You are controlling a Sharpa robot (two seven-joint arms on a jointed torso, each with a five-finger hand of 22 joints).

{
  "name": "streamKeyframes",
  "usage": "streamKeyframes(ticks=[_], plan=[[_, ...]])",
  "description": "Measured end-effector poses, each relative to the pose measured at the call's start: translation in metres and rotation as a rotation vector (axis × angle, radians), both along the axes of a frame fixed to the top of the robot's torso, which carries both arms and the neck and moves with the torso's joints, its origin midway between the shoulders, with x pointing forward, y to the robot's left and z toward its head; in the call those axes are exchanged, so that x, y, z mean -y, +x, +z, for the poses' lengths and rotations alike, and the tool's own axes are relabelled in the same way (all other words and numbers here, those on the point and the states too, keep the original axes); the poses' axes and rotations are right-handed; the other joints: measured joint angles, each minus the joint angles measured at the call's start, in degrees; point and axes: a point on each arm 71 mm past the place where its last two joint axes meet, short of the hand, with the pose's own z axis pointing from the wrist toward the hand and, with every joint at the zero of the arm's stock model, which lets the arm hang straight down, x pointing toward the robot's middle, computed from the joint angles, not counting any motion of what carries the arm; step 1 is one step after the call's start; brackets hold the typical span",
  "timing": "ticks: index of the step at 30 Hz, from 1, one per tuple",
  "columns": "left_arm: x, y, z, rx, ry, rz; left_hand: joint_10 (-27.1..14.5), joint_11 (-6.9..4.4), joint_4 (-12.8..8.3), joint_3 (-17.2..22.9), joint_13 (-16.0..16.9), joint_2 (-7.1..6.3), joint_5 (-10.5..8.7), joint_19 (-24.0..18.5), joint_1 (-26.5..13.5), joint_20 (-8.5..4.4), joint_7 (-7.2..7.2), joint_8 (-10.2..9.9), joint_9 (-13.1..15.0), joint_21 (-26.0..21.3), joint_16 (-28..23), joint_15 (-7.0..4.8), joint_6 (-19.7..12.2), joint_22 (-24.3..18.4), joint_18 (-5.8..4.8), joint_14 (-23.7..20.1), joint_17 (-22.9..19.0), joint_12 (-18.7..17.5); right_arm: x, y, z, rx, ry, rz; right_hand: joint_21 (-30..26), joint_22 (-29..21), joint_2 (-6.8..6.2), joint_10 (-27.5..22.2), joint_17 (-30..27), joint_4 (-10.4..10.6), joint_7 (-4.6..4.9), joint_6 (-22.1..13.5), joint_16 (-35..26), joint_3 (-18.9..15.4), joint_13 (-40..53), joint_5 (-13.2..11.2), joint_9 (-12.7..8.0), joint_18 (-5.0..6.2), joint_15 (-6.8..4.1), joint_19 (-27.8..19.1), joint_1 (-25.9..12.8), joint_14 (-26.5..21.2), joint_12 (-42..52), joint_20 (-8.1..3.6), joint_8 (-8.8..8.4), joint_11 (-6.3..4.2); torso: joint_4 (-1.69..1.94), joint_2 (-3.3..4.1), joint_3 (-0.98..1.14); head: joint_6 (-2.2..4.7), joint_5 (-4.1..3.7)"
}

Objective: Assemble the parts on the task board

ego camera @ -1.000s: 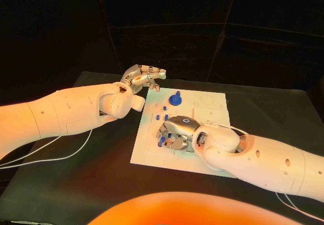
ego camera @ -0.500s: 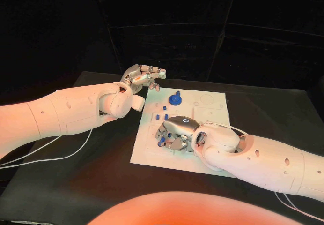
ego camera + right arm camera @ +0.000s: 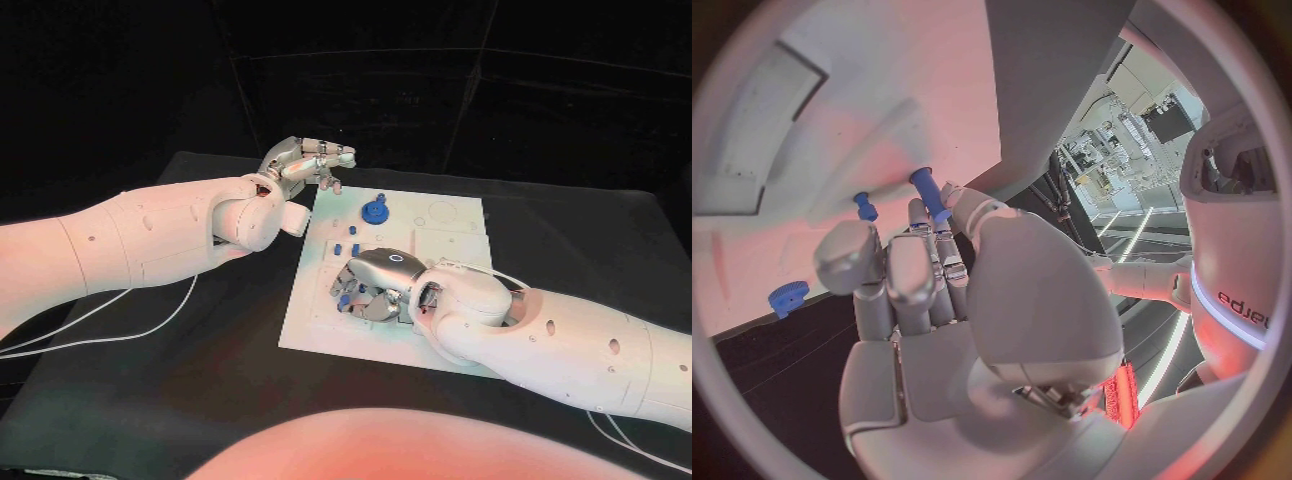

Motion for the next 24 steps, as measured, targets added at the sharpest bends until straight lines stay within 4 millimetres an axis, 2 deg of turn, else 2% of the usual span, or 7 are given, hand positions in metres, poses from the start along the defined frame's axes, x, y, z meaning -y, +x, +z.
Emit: streamKeyframes(ticks=[17, 18, 23, 24], plan=[[-0.0001, -0.0001, 0.0000, -0.001, 0.000, 0.000, 0.00, 0.00, 0.00, 0.00, 0.00, 0.00, 0.00, 0.00, 0.00, 0.00, 0.00, 0.00, 0.00, 0.00, 0.00, 0.00, 0.00, 0.00, 0.00, 0.00, 0.00, 0.00, -0.0037, -0.0004, -0.0001, -0.003, 0.004, 0.005, -0.63, -0.76, 0.00, -0.37, -0.03, -0.10, 0.02, -0.25, -0.07, -0.10, -0.06, 0.00, -0.01, 0.00, 0.00, -0.11, 0.00, 0.00, -0.06, 0.11, 0.00, 0.08, 0.00, 0.00, -0.01, -0.10, 0.15], [-0.0001, -0.0001, 0.0000, -0.001, 0.000, 0.000, 0.00, 0.00, 0.00, 0.00, 0.00, 0.00, 0.00, 0.00, 0.00, 0.00, 0.00, 0.00, 0.00, 0.00, 0.00, 0.00, 0.00, 0.00, 0.00, 0.00, 0.00, 0.00, -0.0035, -0.0002, -0.0001, -0.003, 0.004, 0.004, -1.35, -1.90, -0.02, -1.96, -0.68, -0.33, 0.32, -0.72, -0.59, -0.33, -0.17, 0.00, -0.01, 0.01, 0.02, -0.78, -0.02, -0.02, -0.49, 0.31, 0.00, 0.39, 0.00, 0.00, -0.01, -0.10, 0.19], [-0.0004, -0.0002, 0.0000, -0.001, 0.000, 0.000, 0.00, 0.00, 0.00, 0.00, -0.01, 0.00, 0.00, 0.00, 0.00, 0.00, 0.00, 0.00, 0.00, 0.00, 0.00, 0.00, 0.00, 0.00, 0.00, 0.00, 0.00, 0.00, -0.0013, 0.0010, -0.0004, 0.000, 0.007, -0.005, -4.68, -7.22, -0.30, -9.05, -4.59, -1.32, 1.12, -2.57, -3.15, -2.17, -0.21, 0.00, -0.01, 0.00, 1.44, -3.40, -0.30, -1.44, -0.69, 1.10, 0.00, 1.43, -0.01, 0.00, 0.00, -0.13, 0.21], [-0.0004, -0.0002, 0.0000, -0.001, 0.000, 0.000, 0.00, 0.00, 0.00, 0.00, -0.01, 0.00, 0.00, 0.00, 0.00, 0.00, 0.00, 0.00, 0.00, 0.00, 0.00, 0.00, 0.00, 0.00, 0.00, 0.00, 0.00, 0.00, -0.0005, 0.0014, -0.0004, 0.001, 0.008, -0.009, -4.90, -7.58, -0.30, -9.78, -4.89, -1.49, 0.98, -2.72, -3.18, -2.48, -0.21, 0.00, -0.01, 0.00, 1.44, -3.41, -0.30, -1.44, -0.69, 1.11, 0.00, 1.56, -0.01, 0.00, 0.00, -0.13, 0.21]])
